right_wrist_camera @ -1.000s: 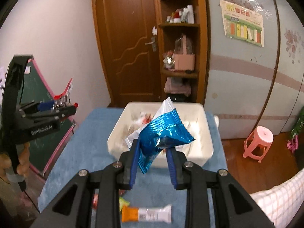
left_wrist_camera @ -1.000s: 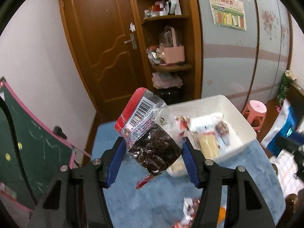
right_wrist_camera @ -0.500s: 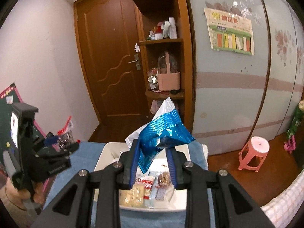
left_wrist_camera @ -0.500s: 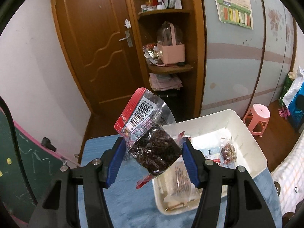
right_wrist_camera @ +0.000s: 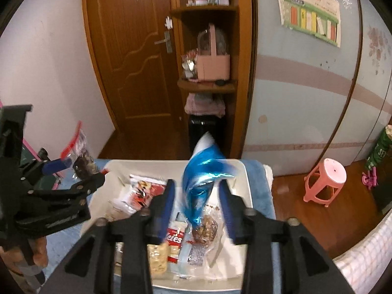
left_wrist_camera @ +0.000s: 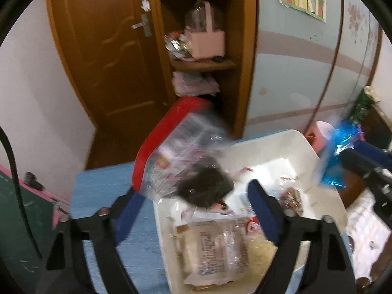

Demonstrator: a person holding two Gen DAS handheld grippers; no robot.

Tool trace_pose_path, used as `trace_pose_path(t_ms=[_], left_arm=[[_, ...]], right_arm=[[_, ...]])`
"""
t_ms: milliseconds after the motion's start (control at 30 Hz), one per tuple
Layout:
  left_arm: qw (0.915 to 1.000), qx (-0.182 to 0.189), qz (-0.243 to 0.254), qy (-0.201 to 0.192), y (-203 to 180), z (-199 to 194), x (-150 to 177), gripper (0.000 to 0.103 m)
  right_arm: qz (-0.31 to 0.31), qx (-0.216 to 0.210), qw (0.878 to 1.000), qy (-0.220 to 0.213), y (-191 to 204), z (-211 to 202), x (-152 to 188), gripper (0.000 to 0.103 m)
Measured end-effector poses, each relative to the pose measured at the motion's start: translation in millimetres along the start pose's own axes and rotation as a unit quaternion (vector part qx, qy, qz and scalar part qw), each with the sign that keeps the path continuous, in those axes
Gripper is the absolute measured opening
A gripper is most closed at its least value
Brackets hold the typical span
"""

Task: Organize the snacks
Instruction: 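Carry both packs over the white bin and release them inside, then withdraw both tools from the bin toward the remaining snacks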

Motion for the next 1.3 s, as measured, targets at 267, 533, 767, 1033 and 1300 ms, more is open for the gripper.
trace_pose_path(t_ms=[267, 533, 767, 1033, 1300], left_arm=[[0.9999, 0.006, 0.001, 0.012, 2, 3, 4, 0.09], [0.9999, 0.01, 0.009, 0.005, -1, -26, 11, 0.09], [0.9998, 0.006, 0.017, -0.001, 5, -61, 25, 0.09], [0.9997, 0.013, 0.023, 0.0, 14, -100, 65, 0.09], [0.9985, 0.013, 0.048, 0.021, 16, -127, 129, 0.09]], right_arm=[[0.007, -0.003, 1.0, 0.027, 3, 9, 10, 0.056], [0.011, -0.016, 0.999, 0.028, 8, -13, 19, 0.056], [-0.005, -0.012, 1.0, 0.025, 15, -46, 33, 0.056], [-0.021, -0.012, 0.999, 0.021, 24, -83, 61, 0.056], [-0.035, -0.027, 0.998, 0.035, 41, -110, 105, 0.056]])
Point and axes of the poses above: each gripper's, at about its wrist camera, not at the fingertips, and z roughly the way its jaws point, y to its left, x to its underside, the point moved 5 cm from there along z, roughly the way its jaws point, and after that the axes turned 5 degrees about -z, right-handed, at the moved point
